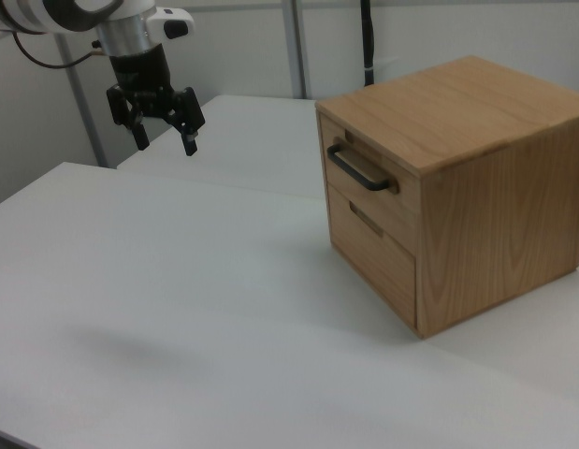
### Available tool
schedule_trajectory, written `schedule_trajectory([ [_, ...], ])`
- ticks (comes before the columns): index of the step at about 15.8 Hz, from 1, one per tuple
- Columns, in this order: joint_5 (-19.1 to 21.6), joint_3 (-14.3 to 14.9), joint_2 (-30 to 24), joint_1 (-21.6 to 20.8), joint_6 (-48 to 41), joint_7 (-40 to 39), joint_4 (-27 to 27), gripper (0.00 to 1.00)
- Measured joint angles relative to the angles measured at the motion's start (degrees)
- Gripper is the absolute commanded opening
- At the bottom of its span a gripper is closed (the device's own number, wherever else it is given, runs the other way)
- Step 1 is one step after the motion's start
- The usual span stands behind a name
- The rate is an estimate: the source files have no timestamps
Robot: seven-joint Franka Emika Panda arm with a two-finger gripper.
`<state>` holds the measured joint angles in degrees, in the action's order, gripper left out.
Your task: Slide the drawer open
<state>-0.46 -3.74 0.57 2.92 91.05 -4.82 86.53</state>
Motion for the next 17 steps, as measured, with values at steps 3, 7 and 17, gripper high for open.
schedule_trajectory([
  [3, 0.0, 0.0, 0.0, 0.0, 0.0, 0.0, 0.0, 1.0],
  [7, 0.0, 0.0, 0.0, 0.0, 0.0, 0.0, 0.0, 1.0],
  [17, 0.0, 0.0, 0.0, -0.2, -1.6, 0.0, 0.5, 1.0],
])
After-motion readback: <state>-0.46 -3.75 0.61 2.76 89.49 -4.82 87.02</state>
